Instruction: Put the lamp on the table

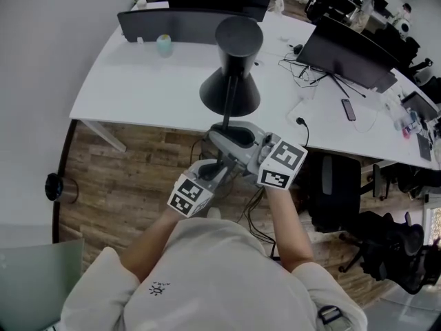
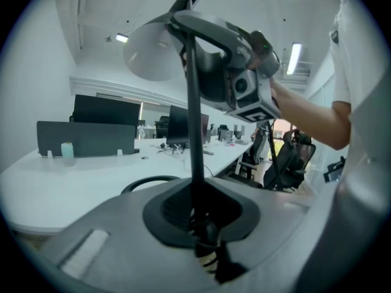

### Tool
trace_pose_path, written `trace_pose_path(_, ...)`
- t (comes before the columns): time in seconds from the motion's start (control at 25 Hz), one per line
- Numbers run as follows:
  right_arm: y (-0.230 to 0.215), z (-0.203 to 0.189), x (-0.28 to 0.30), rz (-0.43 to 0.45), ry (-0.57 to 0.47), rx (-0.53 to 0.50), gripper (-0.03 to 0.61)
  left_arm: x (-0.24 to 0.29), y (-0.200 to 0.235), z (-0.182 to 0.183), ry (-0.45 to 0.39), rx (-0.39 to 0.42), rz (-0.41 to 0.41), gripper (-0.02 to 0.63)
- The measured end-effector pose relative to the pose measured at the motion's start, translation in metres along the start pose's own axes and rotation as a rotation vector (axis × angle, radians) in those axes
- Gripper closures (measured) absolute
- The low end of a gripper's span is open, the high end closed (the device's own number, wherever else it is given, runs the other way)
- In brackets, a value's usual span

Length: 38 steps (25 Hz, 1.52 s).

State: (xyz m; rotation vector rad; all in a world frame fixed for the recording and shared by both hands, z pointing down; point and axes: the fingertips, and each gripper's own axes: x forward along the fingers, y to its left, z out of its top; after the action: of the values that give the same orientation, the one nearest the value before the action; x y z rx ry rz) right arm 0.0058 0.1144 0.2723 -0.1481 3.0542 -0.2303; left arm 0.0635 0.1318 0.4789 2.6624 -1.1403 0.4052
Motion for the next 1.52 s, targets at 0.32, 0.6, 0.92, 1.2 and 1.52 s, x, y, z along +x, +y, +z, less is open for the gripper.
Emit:
trace_pose_path(0.32, -0.035, -0.004, -0.012, 0.010, 0.000, 0.023, 0.554, 0.031, 0.010, 0.000, 0.030, -0.012, 0.007, 0.580)
trace_pose_path(0.6, -0.050, -0.009, -0.017, 0.006, 0.006, 0.035, 0.554, 0.046, 0.014, -0.003, 0.040, -0.021, 0.007, 0.580)
trace_pose_path(0.92, -0.065, -0.007, -0.012, -0.002, 0.010, 0.038, 0.554, 0.052, 0.022, 0.003, 0.050, -0.030, -0.011, 0.580)
trace_pose_path(1.2, -0.092, -0.007, 0.002, -0.020, 0.015, 0.036, 0.554, 0.066, 0.050, 0.007, 0.046, -0.021, -0.031, 0.580)
trace_pose_path(1.52, -0.129, -0.002, 0.021, -0.046, 0.013, 0.032, 0.554, 0.080, 0.086, 0.017, 0.054, -0.011, -0.064, 0.580)
